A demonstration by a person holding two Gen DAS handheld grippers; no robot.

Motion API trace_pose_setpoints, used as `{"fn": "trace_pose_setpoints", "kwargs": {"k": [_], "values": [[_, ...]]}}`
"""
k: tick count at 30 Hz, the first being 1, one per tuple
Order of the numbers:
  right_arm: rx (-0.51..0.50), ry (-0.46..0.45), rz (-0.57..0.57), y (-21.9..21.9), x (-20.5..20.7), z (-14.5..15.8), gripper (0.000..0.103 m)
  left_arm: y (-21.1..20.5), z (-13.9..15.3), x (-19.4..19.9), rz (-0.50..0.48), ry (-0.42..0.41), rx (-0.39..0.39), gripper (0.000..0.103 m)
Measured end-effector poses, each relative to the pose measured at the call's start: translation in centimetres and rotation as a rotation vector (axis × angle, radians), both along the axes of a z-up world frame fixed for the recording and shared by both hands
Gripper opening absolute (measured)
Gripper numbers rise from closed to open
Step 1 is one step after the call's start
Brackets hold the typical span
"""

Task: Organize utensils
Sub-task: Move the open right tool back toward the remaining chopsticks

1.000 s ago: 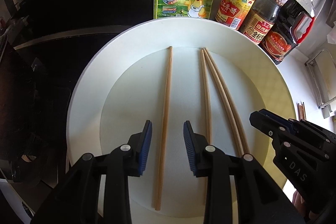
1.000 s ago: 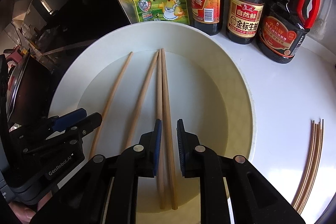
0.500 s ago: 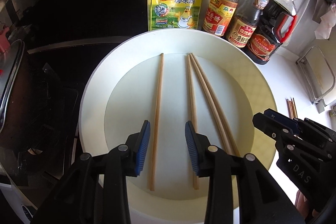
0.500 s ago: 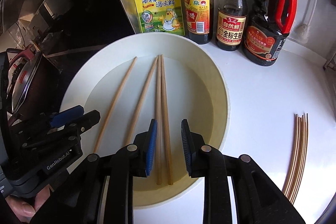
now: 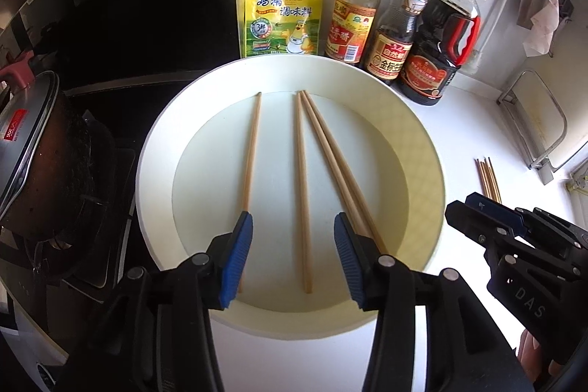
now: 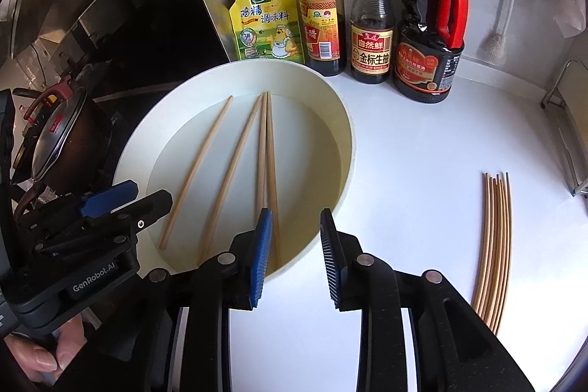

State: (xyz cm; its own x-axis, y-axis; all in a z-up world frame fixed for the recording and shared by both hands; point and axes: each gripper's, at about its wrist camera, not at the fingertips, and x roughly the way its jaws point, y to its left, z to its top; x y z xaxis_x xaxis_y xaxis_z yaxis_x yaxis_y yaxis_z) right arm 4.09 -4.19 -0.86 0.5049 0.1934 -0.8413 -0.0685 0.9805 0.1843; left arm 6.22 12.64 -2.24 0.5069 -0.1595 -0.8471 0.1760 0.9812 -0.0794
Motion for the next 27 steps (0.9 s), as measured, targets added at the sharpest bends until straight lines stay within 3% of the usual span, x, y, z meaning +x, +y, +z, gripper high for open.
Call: {"fn": "trace_pose_setpoints", "kwargs": {"k": [14, 27], "values": [[-0.007, 0.012, -0.078, -6.1, -3.3, -0.1, 0.031, -5.9, 0.1, -2.2, -0.066, 0.003, -0.011, 0.052], [0.005, 0.041, -0.215, -14.1, -6.4, -1.4, 0.037, -14.5, -0.8, -3.2, -0.205, 0.032, -0.009, 0.057]]}}
